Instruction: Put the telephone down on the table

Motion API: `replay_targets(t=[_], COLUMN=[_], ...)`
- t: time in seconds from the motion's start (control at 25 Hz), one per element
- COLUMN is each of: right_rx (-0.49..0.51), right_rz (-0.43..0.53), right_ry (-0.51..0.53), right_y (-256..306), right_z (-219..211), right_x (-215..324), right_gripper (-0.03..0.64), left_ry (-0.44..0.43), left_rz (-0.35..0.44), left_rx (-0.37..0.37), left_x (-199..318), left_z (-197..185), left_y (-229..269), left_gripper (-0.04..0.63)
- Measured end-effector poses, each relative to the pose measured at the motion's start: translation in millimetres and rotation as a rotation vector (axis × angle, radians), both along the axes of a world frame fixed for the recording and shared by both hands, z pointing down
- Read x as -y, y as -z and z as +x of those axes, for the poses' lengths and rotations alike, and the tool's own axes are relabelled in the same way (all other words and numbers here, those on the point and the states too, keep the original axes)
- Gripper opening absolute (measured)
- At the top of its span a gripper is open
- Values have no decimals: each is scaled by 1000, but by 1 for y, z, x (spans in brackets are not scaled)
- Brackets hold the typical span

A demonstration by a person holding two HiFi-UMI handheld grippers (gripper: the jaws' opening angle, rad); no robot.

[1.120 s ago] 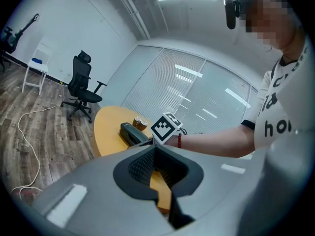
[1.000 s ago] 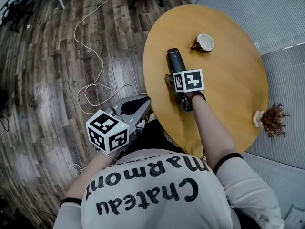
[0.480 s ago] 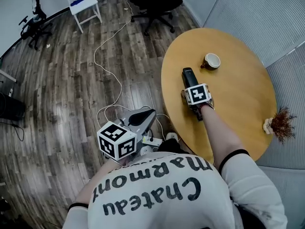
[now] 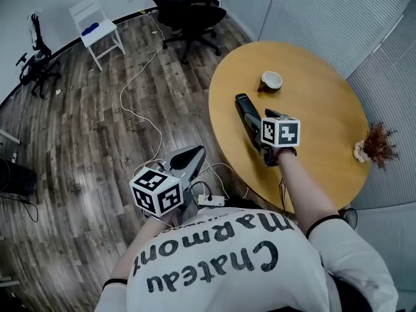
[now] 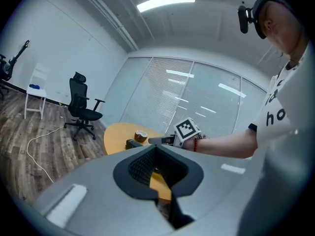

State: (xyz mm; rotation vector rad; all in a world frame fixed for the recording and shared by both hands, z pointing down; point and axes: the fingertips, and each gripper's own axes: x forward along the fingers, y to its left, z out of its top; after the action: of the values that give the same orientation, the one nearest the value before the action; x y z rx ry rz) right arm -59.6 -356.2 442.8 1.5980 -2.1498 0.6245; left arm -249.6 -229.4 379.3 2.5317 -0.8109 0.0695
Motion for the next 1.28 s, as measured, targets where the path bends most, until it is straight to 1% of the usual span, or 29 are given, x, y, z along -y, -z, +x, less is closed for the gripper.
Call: replay_targets(t=[0.08,0.12,0.16,0.2,0.24,0.4,0.52,0.64,0.84,1.0,1.12,1.28], right_rx=[131,182,212,226,232,246,253,268,244,230,231,242], right_rz=[29,39,53,72,91,117,147,180,198,220,221,195], right_ry=[-19,-32,-47,-62,-70,-40,-20,8,69,89,101,106], right_y=[22,31,38,44,50,64,77,93,105,109,108,102], right_z=[2,5,9,14,19,24,29,37,50,65,74,81], right_x=[-18,-28,-36,-44,-50,-80,-108,-138,-201,-244,-270,-296], right_gripper=[334,322,267,95,16,15,15,15,15,14,14,14], left_ry=[-23,-32,-40,-48,-56,-76,-73,-58,-43,-43,-33,-40], left_rz=[1,-1,-4,-4,-1,12,7,19,41,49,44,37], left_rx=[-5,-12,-20,-28,-33,-35,-29,-21,-47,-61,-66,-50], left_x=[-7,-10,-13,-16,-18,-35,-54,-76,-123,-154,-173,-196], left_z=[9,14,19,25,31,49,61,76,107,129,139,148], left_y=[3,4,4,6,8,12,9,11,18,18,15,13], left_gripper=[8,8,8,8,8,8,8,8,8,8,8,8])
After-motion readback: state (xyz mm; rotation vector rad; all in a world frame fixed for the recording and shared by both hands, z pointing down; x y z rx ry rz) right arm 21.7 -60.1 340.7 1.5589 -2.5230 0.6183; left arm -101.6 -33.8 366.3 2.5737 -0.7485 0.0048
